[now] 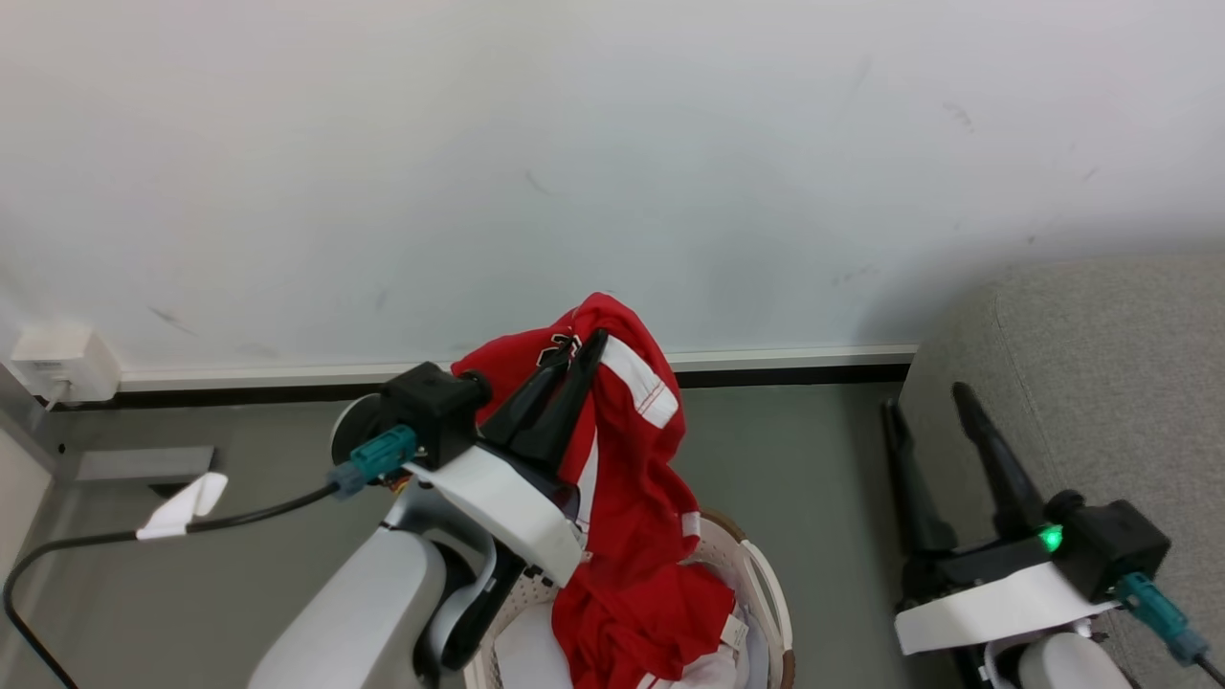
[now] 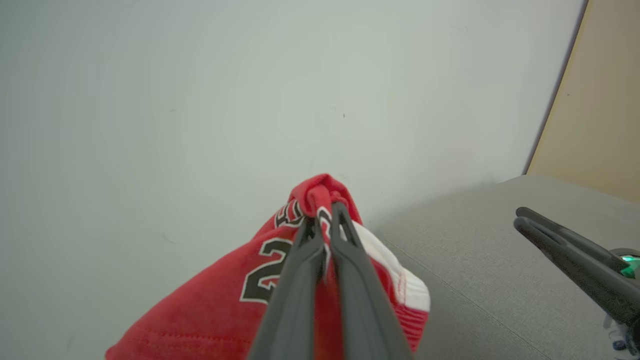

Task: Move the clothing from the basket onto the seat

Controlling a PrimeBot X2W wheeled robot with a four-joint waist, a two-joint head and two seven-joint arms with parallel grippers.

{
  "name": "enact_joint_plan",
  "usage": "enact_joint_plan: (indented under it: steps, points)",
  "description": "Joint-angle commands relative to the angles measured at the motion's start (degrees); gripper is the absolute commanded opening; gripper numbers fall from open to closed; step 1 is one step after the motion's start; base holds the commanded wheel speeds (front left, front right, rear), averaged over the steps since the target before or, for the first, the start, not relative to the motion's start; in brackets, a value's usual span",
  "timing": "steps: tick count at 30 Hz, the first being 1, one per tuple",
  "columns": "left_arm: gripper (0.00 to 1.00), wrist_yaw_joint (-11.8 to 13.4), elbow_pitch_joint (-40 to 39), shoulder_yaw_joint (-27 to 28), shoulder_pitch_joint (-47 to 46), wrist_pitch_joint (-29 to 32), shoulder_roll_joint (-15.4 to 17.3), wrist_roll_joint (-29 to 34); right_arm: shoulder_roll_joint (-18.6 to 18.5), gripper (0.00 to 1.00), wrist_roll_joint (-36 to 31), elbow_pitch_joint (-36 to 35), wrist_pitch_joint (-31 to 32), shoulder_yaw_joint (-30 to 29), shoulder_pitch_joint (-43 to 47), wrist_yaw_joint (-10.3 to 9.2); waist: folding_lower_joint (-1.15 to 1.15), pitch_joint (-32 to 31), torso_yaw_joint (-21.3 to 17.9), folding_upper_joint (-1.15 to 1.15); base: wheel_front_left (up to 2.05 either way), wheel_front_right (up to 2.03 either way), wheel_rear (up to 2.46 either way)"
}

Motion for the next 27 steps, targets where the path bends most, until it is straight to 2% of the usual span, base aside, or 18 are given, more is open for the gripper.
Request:
enact_joint_plan:
  steps: [1, 9, 15, 21, 27]
  points:
    - [0.0, 0.3, -0.4, 0.3, 0.4, 0.2, 0.5, -1.0, -0.4, 1.0, 1.3, -0.4, 0.0, 1.6, -0.5, -0.14, 0.0, 0.1, 0.1, 0.0, 0.0, 0.0, 0.0]
    - [0.0, 0.5, -0.7, 0.2, -0.9, 0.4, 0.5, -1.2, -3.0, 1.0, 4.9, 1.0, 0.0, 14.4, -2.6, -0.14, 0.0, 0.3, 0.2, 0.0, 0.0, 0.0, 0.0]
    - [0.0, 0.1, -0.3, -0.7, -1.5, 0.4, -0.5, -1.3, -4.8, 1.0, 8.0, 7.4, 0.0, 26.4, -6.4, -0.13, 0.0, 0.1, 1.0, 0.0, 0.0, 0.0, 0.0]
    - [0.0, -0.4, 0.2, -2.3, -1.4, 0.1, -2.4, -1.5, -3.4, 1.0, 12.2, 15.7, 0.0, 33.0, -12.0, -0.13, 0.0, 0.0, 2.3, 0.0, 0.0, 0.0, 0.0]
    - [0.0, -1.2, 0.6, -4.4, -1.6, 0.0, -4.5, -2.0, -1.3, 1.0, 16.5, 23.2, 0.0, 37.2, -16.8, -0.13, 0.0, -0.1, 4.5, 0.0, 0.0, 0.0, 0.0]
